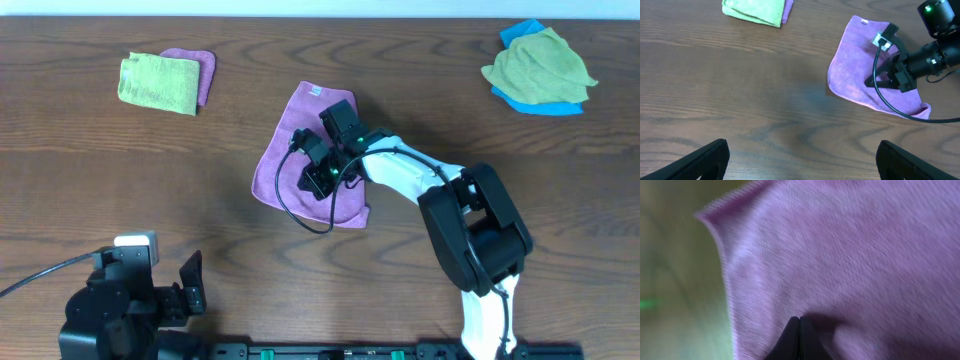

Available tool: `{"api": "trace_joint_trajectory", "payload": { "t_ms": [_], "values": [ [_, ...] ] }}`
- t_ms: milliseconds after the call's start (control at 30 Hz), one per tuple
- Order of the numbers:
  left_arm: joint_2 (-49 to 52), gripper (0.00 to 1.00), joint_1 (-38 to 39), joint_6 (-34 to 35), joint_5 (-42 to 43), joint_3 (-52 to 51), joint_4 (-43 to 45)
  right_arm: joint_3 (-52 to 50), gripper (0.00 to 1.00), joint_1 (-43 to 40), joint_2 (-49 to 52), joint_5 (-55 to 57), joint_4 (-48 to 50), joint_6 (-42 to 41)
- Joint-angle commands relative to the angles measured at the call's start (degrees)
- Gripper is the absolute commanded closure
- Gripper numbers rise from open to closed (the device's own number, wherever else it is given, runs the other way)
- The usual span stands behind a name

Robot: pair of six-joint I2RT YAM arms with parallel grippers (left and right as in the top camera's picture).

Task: Fold the cloth
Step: 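Drag the cloth up-right with the right gripper to straighten it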

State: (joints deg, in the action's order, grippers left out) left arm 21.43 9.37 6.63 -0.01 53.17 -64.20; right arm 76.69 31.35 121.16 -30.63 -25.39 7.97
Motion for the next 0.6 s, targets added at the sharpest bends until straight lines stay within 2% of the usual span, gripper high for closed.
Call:
{"api": "trace_joint_trajectory", "payload": {
  "t_ms": [0, 167, 300, 433, 567],
  "values": [
    [0.24, 0.05, -0.35, 0.22, 0.09, -0.68, 0.09, -0.59, 0.99, -0.68, 0.83, 5.66, -0.83, 0.2],
    [3.3, 0.05, -0.33, -0.35, 3.15, -0.68, 0.61, 1.01, 0.99, -3.3, 0.55, 7.76, -1.62, -2.12],
    [7.58, 0.05, -0.33, -1.07, 4.52, -0.68, 1.33, 8.33, 0.99, -5.31, 0.24, 8.48, -5.68, -0.76],
    [11.19, 0.05, -0.33, -3.8, 10.05, -0.68, 6.88, 16.7, 0.99, -5.84, 0.02, 11.82, -11.04, 2.03],
    [15.91, 0.05, -0.35, -5.99, 10.16, -0.68, 10.29, 22.01, 0.99, -5.9, -0.42, 12.5, -16.24, 2.4]
  ]
}}
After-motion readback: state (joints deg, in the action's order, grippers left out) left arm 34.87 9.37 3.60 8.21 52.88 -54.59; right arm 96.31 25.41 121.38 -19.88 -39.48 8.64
